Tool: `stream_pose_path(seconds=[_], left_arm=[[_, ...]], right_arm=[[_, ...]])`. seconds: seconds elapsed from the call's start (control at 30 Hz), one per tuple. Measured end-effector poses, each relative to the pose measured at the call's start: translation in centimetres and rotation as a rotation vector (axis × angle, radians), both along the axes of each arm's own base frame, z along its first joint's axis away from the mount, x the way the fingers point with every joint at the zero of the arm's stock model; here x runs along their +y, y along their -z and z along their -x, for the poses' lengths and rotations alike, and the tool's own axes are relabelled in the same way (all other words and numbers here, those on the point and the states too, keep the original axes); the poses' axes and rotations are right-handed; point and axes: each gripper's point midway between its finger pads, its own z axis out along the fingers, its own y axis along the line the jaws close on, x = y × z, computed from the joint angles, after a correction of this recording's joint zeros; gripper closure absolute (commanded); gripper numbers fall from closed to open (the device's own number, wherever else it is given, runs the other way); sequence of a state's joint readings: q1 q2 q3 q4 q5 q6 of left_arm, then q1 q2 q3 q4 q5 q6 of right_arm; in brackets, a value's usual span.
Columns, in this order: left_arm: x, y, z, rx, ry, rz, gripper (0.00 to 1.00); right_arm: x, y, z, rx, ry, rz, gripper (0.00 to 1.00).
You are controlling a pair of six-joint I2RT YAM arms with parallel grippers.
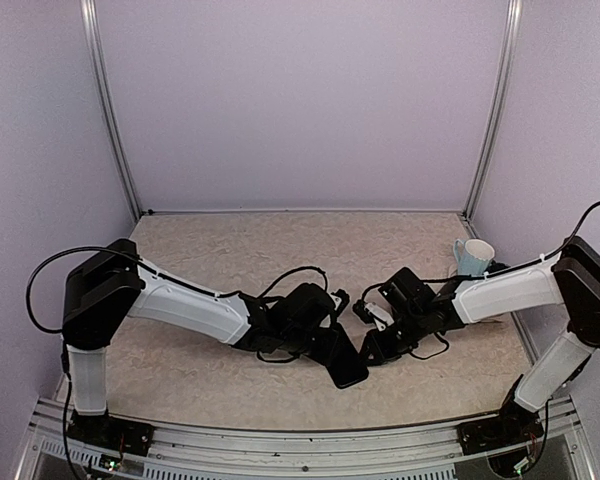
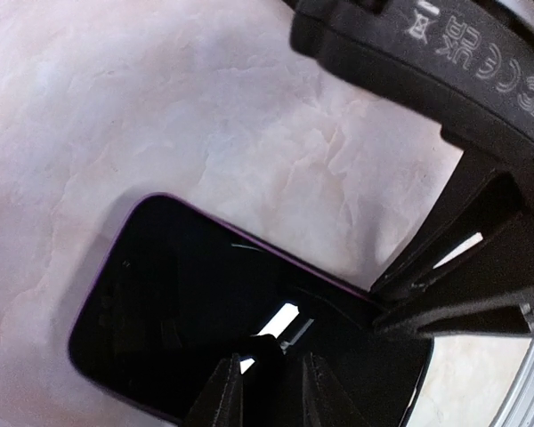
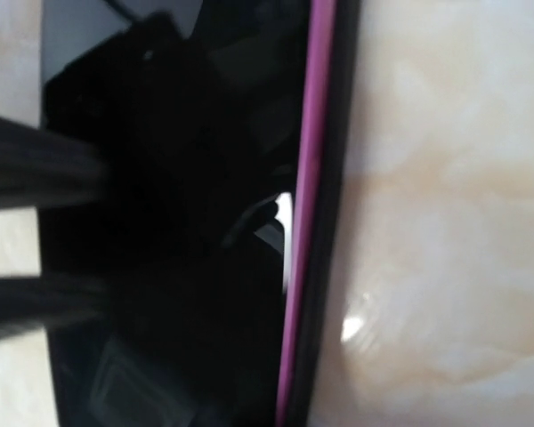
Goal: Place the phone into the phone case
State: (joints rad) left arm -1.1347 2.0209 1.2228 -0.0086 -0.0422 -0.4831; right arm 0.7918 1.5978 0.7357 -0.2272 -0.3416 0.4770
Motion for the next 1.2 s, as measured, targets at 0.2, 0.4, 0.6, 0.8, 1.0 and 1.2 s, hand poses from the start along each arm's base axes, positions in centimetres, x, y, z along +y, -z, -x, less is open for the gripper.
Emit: stream_pose_path(seconds=[0.2, 0.4, 0.6, 0.8, 1.0, 1.2], left_arm=[[3.5, -3.2, -1.7, -0.023, -0.074, 0.021, 0.61], [5.7, -5.4, -7.1, -0.076, -0.194, 0.082, 0.58], [4.0, -0.7, -7.5, -0.030, -0.170, 0.019, 0.72], [3.5, 0.5, -6.9, -0.007, -0.144, 0.021, 0.77], [2.8, 0.7, -5.7, -0.007, -0.117, 0.026, 0.77], [2.9, 0.6, -5.5, -0.046, -0.118, -0.005, 0.81]], right_arm=[[0.2, 0.2, -0.5, -0.043, 0.009, -0.014, 0.86], [0.6, 0.3, -0.9, -0.058, 0.013, -0.023, 0.86], [0.7, 0.2, -1.0, -0.062, 0.017, -0.026, 0.86], [0.7, 0.2, -1.1, -0.066, 0.019, -0.028, 0.86], [0.8, 0.2, -1.1, -0.068, 0.020, -0.030, 0.86], [0.8, 0.2, -1.2, -0.066, 0.020, -0.028, 0.86]])
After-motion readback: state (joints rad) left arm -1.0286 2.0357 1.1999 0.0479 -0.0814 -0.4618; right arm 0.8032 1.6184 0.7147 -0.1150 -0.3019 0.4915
